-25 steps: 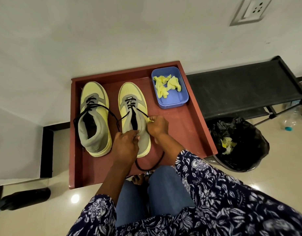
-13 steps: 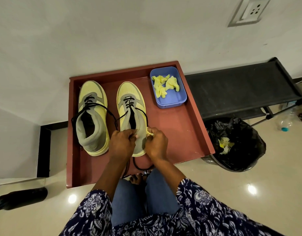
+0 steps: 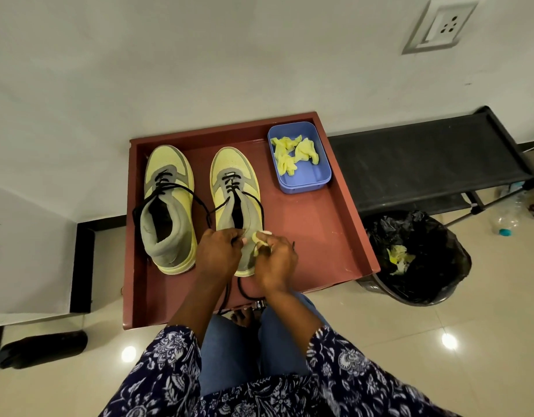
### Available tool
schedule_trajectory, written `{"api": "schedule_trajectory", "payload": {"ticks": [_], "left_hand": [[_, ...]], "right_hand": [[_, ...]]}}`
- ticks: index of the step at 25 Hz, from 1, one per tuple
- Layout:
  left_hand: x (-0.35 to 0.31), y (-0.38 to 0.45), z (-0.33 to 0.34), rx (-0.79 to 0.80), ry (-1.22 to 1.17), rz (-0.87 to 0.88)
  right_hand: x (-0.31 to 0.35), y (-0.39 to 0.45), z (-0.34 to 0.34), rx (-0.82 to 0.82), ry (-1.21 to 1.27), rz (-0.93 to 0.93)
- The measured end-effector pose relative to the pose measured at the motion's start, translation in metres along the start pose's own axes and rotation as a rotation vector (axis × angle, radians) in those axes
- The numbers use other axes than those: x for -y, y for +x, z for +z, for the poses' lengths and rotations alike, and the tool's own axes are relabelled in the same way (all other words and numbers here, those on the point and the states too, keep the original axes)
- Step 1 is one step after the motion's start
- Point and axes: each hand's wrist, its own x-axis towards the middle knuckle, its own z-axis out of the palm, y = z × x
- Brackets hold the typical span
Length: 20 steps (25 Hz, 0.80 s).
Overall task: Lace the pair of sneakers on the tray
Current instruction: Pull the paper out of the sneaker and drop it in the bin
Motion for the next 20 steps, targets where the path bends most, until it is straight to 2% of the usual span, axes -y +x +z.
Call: {"api": "schedule_trajectory", "payload": {"ticks": [2,8,14,20], "left_hand": [[0.0,-0.001,0.0,0.001,0.02,0.006],[-0.001,-0.002,0.001,-0.013,0.041,0.03],[-0.003,-0.002,0.003,-0.002,0.056,-0.01],[-0.005,-0.005,0.001,0.006,0.064,-0.022]], "right_hand": [[0.015,0.024,-0.002,-0.016,0.009,-0.01],[0.034,0.066,-0.002,0.119,-0.052,-0.187],[0.004,0.042,-0.005,0.075,-0.009,-0.087],[-0.018,0.011,-0.004,0.099,0.039,-0.011]]}}
